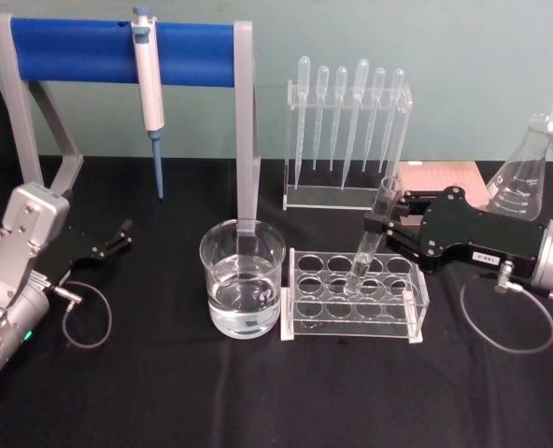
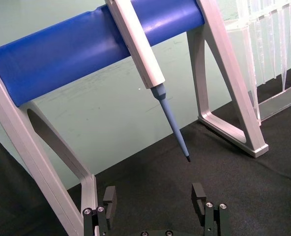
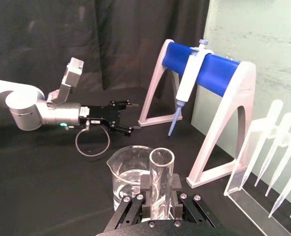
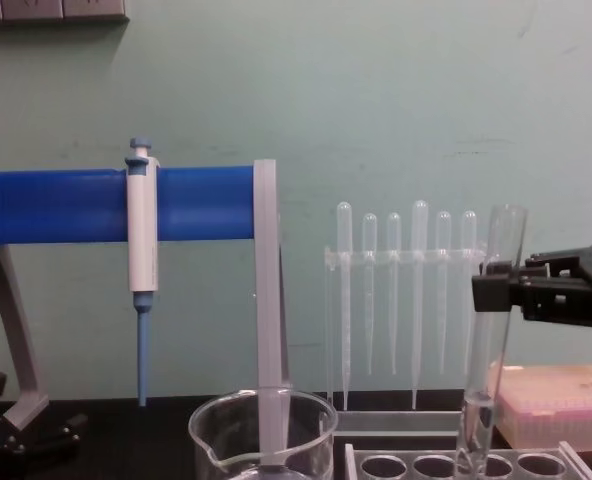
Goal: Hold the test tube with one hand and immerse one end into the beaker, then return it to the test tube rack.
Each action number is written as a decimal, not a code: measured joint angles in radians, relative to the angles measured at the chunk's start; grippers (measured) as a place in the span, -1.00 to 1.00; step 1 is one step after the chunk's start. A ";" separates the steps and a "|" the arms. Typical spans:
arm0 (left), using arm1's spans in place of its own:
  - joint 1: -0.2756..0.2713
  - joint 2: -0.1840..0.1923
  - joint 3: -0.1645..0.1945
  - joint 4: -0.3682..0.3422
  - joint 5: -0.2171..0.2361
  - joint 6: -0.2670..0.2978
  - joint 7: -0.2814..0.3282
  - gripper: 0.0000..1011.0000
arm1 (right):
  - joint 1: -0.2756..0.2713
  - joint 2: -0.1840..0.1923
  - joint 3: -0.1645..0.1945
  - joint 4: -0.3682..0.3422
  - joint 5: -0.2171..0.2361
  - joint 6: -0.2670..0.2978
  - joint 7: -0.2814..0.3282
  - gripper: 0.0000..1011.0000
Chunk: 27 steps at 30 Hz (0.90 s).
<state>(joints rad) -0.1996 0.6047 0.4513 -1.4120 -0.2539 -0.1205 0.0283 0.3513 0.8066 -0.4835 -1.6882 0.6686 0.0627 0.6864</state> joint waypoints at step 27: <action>0.000 0.000 0.000 0.000 0.000 0.000 0.000 0.98 | -0.004 -0.073 -0.014 0.067 -0.075 -0.016 -0.009 -0.52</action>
<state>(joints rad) -0.1995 0.6047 0.4513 -1.4120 -0.2539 -0.1205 0.0283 0.3474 0.7335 -0.4972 -1.6213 0.5940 0.0471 0.6774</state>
